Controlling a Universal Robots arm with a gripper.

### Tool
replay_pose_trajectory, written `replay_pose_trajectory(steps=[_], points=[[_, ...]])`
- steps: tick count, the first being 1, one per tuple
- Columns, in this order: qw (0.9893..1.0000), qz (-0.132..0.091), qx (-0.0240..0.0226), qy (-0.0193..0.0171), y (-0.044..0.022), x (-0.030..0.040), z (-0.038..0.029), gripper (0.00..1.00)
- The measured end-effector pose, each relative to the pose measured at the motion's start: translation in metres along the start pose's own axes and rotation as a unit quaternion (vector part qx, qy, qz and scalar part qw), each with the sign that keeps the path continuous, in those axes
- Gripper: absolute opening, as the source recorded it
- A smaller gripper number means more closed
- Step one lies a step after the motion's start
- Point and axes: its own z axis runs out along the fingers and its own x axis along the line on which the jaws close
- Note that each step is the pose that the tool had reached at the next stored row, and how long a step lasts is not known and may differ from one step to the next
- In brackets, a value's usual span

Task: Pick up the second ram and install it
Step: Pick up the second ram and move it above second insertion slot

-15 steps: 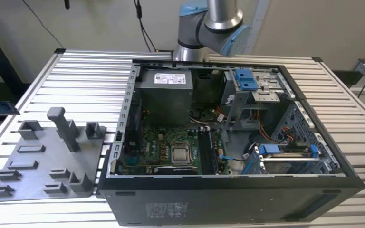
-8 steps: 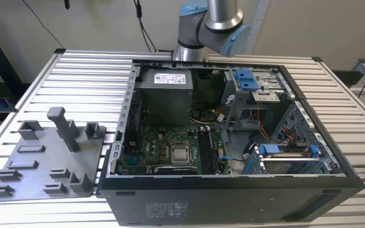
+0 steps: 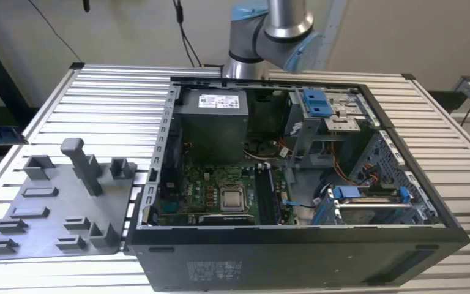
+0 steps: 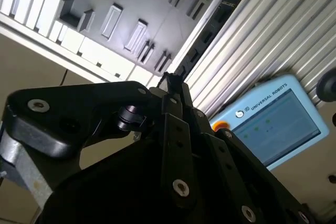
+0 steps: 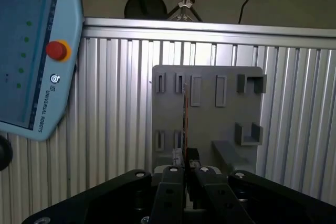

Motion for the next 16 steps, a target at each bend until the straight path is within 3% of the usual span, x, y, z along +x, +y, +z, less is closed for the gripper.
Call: replay_pose_trajectory(steps=[8,16], points=[[1.0000,-0.001,0.0001,0.0000,-0.0143,0.0005,-0.0001,0.14],[1.0000,-0.001,0.0000,0.0000,-0.0352,0.0011,-0.0002,0.14]])
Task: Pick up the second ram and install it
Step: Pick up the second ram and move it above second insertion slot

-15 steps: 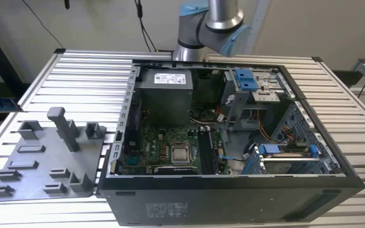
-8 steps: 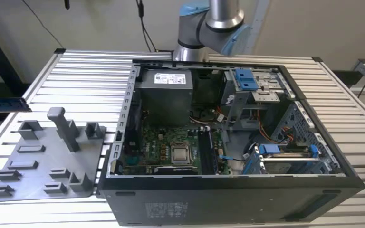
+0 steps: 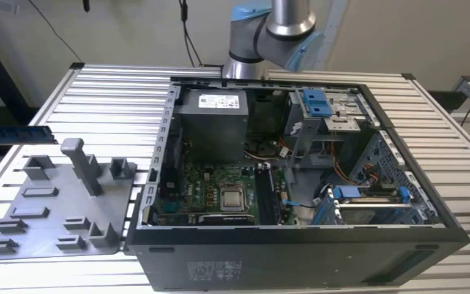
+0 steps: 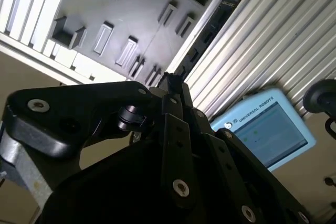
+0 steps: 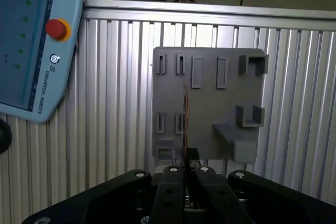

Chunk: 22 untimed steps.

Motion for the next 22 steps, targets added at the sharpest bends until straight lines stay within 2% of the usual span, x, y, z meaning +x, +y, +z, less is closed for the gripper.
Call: replay_pose_trajectory(steps=[14,22], points=[[1.0000,-0.001,0.0000,-0.0001,-0.0386,0.0013,0.0000,0.14],[1.0000,-0.002,-0.0001,0.0000,-0.0639,0.0021,-0.0001,0.14]])
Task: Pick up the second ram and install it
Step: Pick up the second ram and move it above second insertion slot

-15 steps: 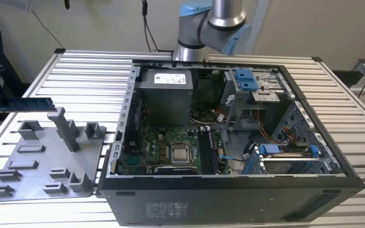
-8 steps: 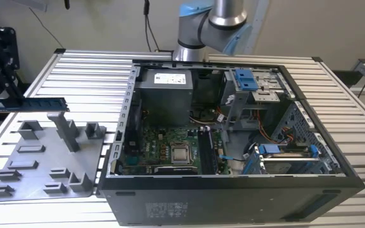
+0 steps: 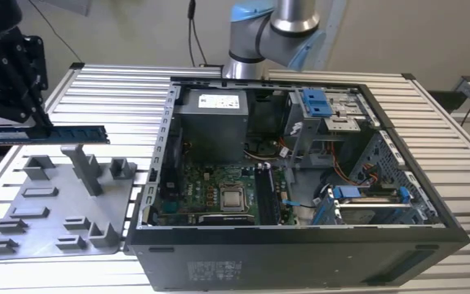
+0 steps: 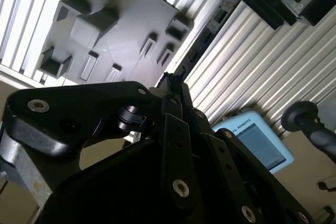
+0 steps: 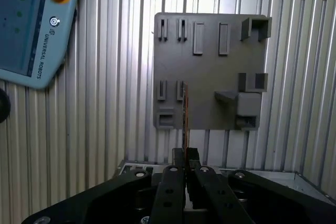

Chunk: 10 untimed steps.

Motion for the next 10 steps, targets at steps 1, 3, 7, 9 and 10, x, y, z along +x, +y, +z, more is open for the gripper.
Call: replay_pose_trajectory(steps=[1,3,7,9,10], points=[[1.0000,0.000,0.0000,0.0000,-0.0037,0.0001,0.0001,0.14],[1.0000,0.000,-0.0001,0.0000,-0.0110,0.0004,0.0000,0.14],[1.0000,-0.001,-0.0002,-0.0001,-0.0257,0.0010,0.0001,0.14],[1.0000,-0.001,-0.0002,0.0000,-0.0323,0.0012,0.0000,0.14],[1.0000,-0.001,-0.0002,-0.0001,-0.0355,0.0013,0.0001,0.14]])
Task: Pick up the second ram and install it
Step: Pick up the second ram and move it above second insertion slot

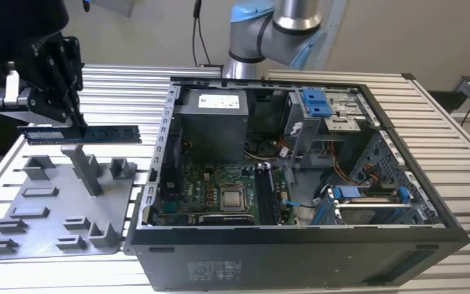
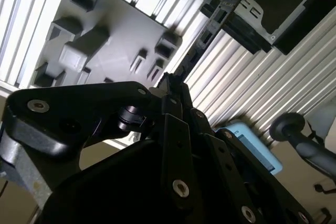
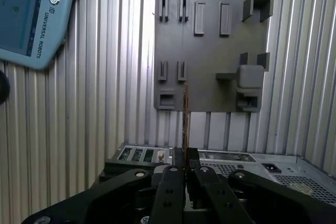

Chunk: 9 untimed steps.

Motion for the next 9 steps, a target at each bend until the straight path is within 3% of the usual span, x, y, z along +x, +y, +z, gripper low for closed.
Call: replay_pose_trajectory(steps=[9], points=[[1.0000,-0.001,-0.0002,0.0000,-0.0298,0.0012,-0.0001,0.14]])
